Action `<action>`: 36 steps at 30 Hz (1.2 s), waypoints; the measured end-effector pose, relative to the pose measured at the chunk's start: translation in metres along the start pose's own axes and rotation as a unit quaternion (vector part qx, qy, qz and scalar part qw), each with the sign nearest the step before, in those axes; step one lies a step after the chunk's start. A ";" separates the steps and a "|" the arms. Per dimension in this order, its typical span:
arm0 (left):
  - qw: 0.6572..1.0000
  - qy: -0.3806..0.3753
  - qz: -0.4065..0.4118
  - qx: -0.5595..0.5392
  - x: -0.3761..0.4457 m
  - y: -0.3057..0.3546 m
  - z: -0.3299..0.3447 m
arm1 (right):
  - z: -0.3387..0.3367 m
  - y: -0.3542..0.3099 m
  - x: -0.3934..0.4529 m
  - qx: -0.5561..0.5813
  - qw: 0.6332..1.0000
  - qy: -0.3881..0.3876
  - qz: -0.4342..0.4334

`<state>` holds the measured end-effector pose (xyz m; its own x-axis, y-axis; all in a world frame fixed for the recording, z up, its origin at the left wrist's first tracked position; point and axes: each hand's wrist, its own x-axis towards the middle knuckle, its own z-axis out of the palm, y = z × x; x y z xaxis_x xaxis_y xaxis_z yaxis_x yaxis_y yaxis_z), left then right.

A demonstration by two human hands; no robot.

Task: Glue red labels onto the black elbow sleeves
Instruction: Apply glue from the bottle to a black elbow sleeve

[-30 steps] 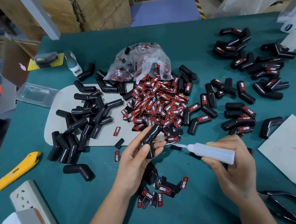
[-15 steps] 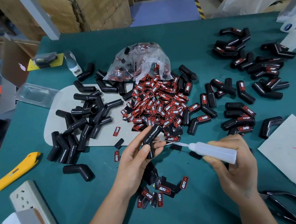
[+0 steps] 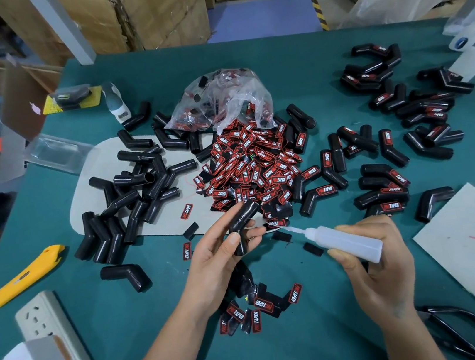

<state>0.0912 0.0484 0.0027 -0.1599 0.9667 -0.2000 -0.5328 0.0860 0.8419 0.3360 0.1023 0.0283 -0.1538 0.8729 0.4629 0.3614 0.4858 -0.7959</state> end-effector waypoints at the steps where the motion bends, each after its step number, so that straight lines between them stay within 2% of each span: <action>1: 1.000 -0.001 0.001 -0.001 0.000 0.000 0.000 | 0.000 0.000 0.000 0.000 1.000 0.001 0.000; 36: 1.000 -0.015 0.009 -0.002 0.001 -0.005 -0.005 | -0.002 0.002 0.001 -0.007 1.000 0.020 0.017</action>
<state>0.0890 0.0479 -0.0041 -0.1436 0.9750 -0.1698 -0.5330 0.0684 0.8433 0.3386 0.1042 0.0282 -0.1050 0.8862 0.4512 0.3794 0.4551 -0.8056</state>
